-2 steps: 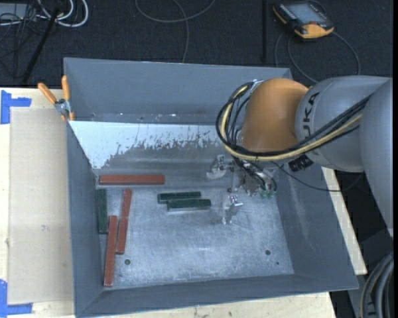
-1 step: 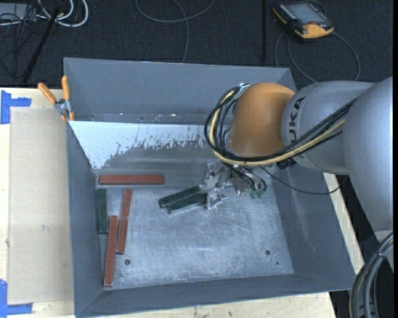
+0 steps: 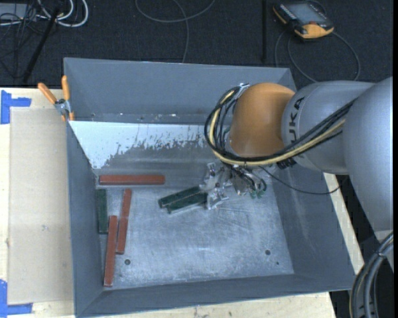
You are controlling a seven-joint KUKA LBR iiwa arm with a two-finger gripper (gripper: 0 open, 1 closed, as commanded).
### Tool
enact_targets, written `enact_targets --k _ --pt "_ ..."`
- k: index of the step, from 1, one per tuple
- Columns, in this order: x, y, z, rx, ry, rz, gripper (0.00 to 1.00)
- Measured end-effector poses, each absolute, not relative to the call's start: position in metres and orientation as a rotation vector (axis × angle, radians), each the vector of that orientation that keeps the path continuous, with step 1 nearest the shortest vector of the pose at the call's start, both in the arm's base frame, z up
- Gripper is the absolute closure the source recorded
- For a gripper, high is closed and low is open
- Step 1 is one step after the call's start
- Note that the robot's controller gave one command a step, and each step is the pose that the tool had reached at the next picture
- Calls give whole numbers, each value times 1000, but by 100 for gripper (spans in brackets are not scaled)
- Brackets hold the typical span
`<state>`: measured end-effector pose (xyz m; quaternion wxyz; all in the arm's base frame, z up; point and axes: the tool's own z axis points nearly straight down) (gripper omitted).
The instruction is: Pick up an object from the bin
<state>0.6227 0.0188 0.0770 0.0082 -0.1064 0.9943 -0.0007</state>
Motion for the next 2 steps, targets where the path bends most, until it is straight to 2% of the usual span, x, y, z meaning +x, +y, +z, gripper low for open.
enact_targets --k 1,2 --pt "607 16 196 -152 3137 0 100" --pt "607 16 196 -153 3137 0 100"
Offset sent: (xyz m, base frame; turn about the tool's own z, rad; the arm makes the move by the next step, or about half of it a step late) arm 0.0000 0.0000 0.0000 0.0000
